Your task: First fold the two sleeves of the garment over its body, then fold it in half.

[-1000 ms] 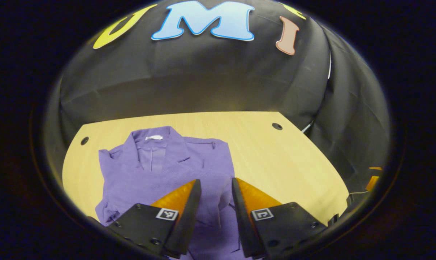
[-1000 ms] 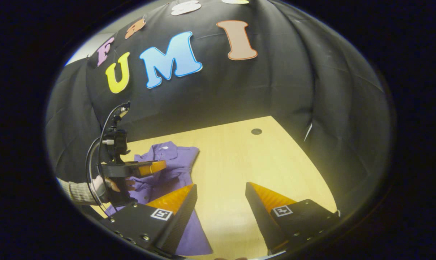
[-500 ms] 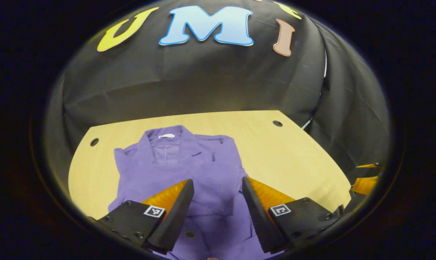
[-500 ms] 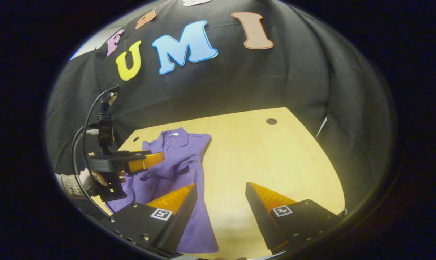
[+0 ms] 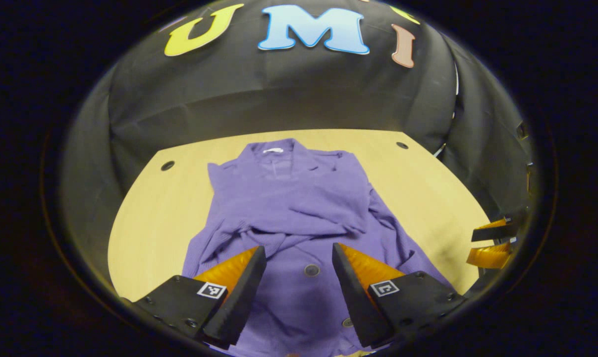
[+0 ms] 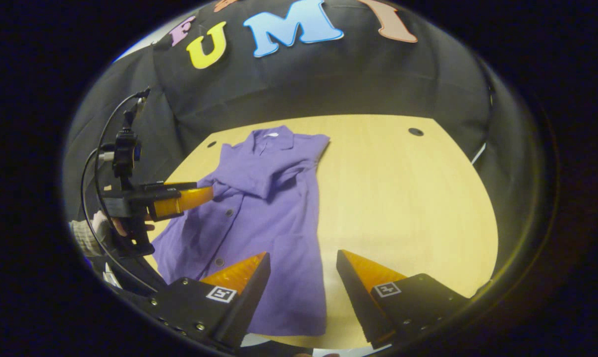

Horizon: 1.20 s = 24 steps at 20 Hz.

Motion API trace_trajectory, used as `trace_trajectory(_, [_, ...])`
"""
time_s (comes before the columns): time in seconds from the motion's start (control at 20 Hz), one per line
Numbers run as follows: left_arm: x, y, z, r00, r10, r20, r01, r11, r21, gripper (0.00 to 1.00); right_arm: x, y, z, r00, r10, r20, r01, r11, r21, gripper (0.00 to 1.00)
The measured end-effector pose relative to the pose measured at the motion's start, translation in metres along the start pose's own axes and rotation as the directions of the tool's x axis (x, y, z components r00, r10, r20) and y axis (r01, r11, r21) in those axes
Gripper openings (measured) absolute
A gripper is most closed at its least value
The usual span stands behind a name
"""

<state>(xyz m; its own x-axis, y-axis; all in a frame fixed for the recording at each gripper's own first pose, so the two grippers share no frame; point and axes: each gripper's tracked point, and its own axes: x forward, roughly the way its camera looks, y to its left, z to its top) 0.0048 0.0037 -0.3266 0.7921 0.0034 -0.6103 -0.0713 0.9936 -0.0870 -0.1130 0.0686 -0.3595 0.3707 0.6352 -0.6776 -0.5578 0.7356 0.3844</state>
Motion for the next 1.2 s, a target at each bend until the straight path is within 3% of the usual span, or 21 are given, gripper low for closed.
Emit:
trace_trajectory(0.4, [-0.044, 0.041, -0.088, 0.992, 0.061, -0.112, -0.065, 0.997, -0.034, 0.91, 0.026, 0.024, -0.044, 0.989, 0.051, -0.138, -0.061, 0.996, -0.065, 0.85])
trace_trajectory(0.95, [-0.066, 0.090, -0.167, 0.961, 0.142, -0.239, -0.136, 0.990, 0.042, 0.90, 0.041, 0.018, -0.086, 0.970, -0.020, -0.240, -0.006, 0.994, -0.108, 0.86])
trace_trajectory(1.0, [-0.066, 0.092, -0.173, 0.957, 0.145, -0.249, -0.140, 0.989, 0.039, 0.90, 0.043, 0.018, -0.088, 0.970, -0.027, -0.243, 0.000, 0.994, -0.111, 0.94])
trace_trajectory(1.1, [-0.067, 0.094, -0.181, 0.954, 0.150, -0.261, -0.149, 0.989, 0.026, 0.89, 0.044, 0.016, -0.090, 0.968, -0.035, -0.249, 0.004, 0.993, -0.121, 0.92])
trace_trajectory(1.2, [-0.066, 0.093, -0.181, 0.955, 0.151, -0.255, -0.150, 0.988, 0.023, 0.90, 0.043, 0.014, -0.094, 0.968, -0.049, -0.247, 0.011, 0.988, -0.154, 0.95])
